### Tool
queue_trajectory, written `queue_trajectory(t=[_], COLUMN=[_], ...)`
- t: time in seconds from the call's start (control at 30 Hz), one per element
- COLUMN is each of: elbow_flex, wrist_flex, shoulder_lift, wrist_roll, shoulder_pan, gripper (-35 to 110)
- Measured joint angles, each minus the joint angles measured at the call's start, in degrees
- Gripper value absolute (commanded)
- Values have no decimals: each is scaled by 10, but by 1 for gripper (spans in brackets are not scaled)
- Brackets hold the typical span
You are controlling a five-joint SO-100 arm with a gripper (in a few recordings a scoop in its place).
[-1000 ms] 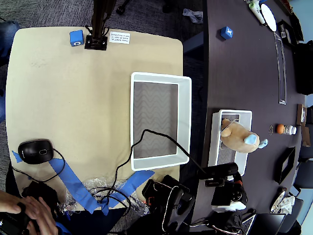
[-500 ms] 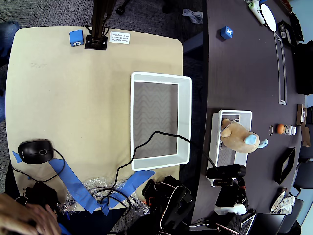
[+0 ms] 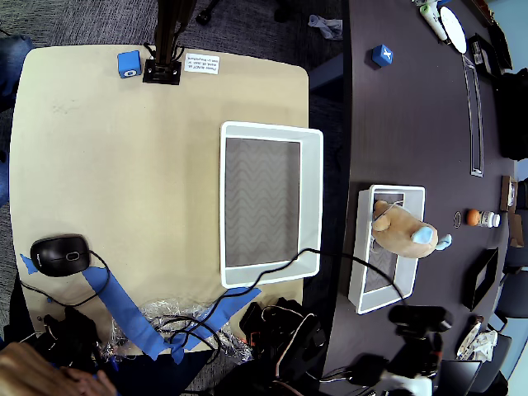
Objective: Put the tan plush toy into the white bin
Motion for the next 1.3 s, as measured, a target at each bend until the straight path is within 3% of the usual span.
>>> queue_trajectory(t=[0.33,0.9,1.3], elbow_flex=[-85,-176,-193], wrist_flex=[0,0,0], shoulder_lift=[-176,-320,-474], wrist_roll=[4,4,4], shoulder_pan=[1,-83,-114], gripper=[10,52,56])
